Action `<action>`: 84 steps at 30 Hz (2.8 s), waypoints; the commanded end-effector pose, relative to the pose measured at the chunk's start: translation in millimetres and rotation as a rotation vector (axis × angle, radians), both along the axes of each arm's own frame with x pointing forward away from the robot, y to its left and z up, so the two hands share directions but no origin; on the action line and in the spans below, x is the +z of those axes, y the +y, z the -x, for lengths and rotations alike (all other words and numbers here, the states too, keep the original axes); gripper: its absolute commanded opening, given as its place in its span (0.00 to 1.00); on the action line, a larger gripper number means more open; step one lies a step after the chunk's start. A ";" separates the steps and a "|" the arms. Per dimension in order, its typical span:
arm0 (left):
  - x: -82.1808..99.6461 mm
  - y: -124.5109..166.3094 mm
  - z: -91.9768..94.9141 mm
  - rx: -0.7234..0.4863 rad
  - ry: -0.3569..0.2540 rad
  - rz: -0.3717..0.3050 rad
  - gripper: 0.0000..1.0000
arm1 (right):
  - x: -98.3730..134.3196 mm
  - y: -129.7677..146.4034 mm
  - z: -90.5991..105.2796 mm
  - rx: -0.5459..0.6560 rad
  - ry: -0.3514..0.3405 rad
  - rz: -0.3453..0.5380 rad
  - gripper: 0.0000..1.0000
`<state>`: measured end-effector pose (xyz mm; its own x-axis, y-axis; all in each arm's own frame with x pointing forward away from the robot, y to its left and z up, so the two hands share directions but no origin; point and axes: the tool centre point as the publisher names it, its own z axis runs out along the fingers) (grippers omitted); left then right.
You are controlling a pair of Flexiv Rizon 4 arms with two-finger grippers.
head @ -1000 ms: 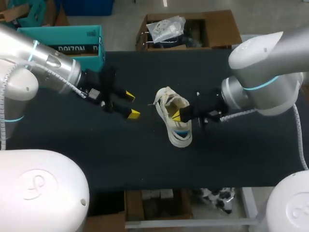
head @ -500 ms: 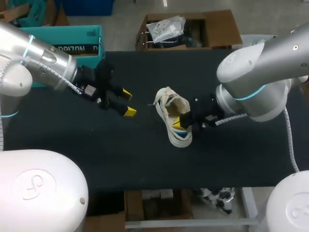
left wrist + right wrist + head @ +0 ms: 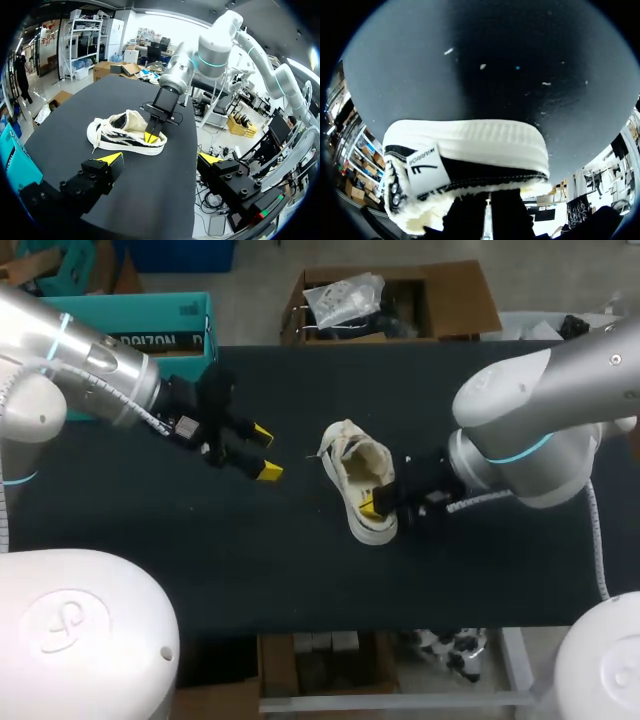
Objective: Open the shoe tongue, take the insole out of the shoe, put the insole back into the shoe, and pack the shoe into the shoebox
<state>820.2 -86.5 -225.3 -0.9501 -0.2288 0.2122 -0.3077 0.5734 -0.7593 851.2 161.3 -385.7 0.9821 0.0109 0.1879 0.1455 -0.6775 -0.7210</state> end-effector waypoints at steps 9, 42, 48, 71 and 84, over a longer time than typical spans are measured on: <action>0.4 0.6 0.2 -0.001 0.001 -0.001 1.00 | 80.8 -13.5 13.3 0.147 -0.010 0.070 0.24; -30.0 -10.6 -13.3 0.689 0.090 -0.571 1.00 | 150.2 -90.7 8.0 0.449 0.059 0.557 1.00; -30.0 -10.6 -13.3 0.689 0.090 -0.571 1.00 | 150.2 -90.7 8.0 0.449 0.059 0.557 1.00; -92.9 -68.7 -14.0 1.403 0.413 -0.860 1.00 | 158.0 -158.8 35.9 0.769 -0.485 0.867 1.00; -116.6 -93.3 -48.6 1.458 0.554 -0.816 0.66 | 158.7 -164.2 35.0 0.942 -0.525 0.948 1.00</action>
